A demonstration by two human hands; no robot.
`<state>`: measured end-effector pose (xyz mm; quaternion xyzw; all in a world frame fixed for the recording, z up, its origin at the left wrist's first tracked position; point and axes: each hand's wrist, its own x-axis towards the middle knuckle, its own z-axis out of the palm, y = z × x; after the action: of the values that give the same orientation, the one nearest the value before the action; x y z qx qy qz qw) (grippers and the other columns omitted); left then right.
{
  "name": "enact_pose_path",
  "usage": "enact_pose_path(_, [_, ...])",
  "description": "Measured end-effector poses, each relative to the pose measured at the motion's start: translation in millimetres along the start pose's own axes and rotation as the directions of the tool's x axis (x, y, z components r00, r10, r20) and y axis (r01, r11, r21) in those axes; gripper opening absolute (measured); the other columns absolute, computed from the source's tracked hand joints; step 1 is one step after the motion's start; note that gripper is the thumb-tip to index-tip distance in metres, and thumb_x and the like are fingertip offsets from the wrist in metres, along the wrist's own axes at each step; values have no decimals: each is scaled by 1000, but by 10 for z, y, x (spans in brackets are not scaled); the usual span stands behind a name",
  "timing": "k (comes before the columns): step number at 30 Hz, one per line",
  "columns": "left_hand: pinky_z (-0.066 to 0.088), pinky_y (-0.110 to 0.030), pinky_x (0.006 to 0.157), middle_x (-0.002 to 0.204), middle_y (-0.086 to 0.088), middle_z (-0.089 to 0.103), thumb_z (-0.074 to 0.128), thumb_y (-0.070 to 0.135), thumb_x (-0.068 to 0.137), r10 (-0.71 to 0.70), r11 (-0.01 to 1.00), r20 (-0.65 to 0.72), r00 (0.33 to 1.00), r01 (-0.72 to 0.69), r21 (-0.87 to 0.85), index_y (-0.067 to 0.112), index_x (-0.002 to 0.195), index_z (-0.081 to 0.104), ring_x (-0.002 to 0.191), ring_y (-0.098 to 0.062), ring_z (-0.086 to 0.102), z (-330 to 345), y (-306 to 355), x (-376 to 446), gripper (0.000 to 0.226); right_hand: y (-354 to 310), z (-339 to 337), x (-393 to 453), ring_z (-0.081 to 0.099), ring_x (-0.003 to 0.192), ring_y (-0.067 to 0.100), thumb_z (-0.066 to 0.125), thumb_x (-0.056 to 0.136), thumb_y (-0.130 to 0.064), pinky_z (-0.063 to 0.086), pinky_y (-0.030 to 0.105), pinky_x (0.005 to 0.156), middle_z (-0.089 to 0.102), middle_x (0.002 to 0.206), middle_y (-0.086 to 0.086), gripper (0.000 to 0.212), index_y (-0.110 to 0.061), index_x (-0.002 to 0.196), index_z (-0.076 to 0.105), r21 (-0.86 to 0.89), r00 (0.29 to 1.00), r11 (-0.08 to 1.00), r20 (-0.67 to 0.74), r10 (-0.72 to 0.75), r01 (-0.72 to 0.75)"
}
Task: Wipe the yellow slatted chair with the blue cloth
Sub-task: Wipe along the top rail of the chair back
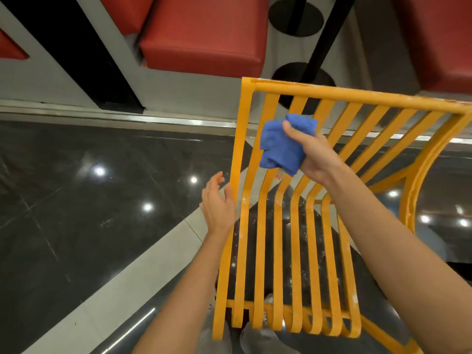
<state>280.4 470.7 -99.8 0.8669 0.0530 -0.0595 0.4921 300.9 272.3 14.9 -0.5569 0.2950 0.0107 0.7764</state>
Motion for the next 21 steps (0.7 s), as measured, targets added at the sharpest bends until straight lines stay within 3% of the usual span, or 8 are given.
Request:
enact_pose_path(3, [49,-30,97,116,4,62,52,13,99,41,991,-25,999,-44,-129,14,131,55,109,-13,58,-111,337,242,32,-192,-114,-190,61,119,31,36,95,-62,58,43,87,60,133,18,70,-7,136,50,308,976,940,198,88,-147])
enact_pose_path(5, [47,-15,89,115,3,62,52,12,99,74,982,-22,997,-77,-174,12,131,55,105,-10,58,-178,540,418,32,-305,-143,-266,57,124,30,25,99,-59,51,43,98,58,136,16,68,-9,137,49,402,976,904,208,67,-148])
enact_pose_path(8, [43,-2,81,116,1,62,51,14,100,113,968,-7,994,-111,-226,11,131,55,100,-4,57,-213,804,698,31,-451,-76,-295,56,125,28,29,105,-41,46,42,103,59,132,14,51,-7,139,46,309,986,951,164,-33,-20])
enact_pose_path(11, [47,-13,90,123,1,60,50,21,102,174,946,39,984,-156,-285,12,134,53,108,-6,56,-181,1047,978,34,-627,74,-229,60,120,29,41,104,-27,49,46,100,61,130,17,39,-4,135,51,-18,953,958,109,-282,286])
enact_pose_path(13, [46,-23,97,132,0,58,50,25,102,200,932,90,976,-161,-324,15,138,51,119,-10,54,-123,1183,1143,37,-751,206,-97,64,111,26,50,102,-21,54,39,94,65,119,16,34,-2,129,54,-322,868,808,112,-484,493])
enact_pose_path(15, [47,-25,98,135,-1,57,50,29,102,233,920,145,962,-169,-354,14,139,50,123,-11,53,-51,1271,1271,40,-849,363,95,64,106,16,56,99,-19,52,26,88,65,114,8,35,-3,130,54,-497,790,641,169,-589,585])
enact_pose_path(18, [51,-30,96,126,-1,63,53,31,101,275,904,181,944,-190,-383,11,134,54,114,-8,59,46,1268,1397,38,-839,539,477,59,111,13,63,94,-32,47,25,94,64,122,0,44,-12,132,56,-715,773,415,278,-570,563])
enact_pose_path(21, [52,-20,80,109,-1,66,55,22,100,286,902,164,944,-207,-378,8,125,58,96,-10,63,103,1245,1472,29,-676,609,805,50,114,18,60,91,-46,37,31,95,62,127,-4,50,-22,135,55,-868,803,119,384,-456,482])
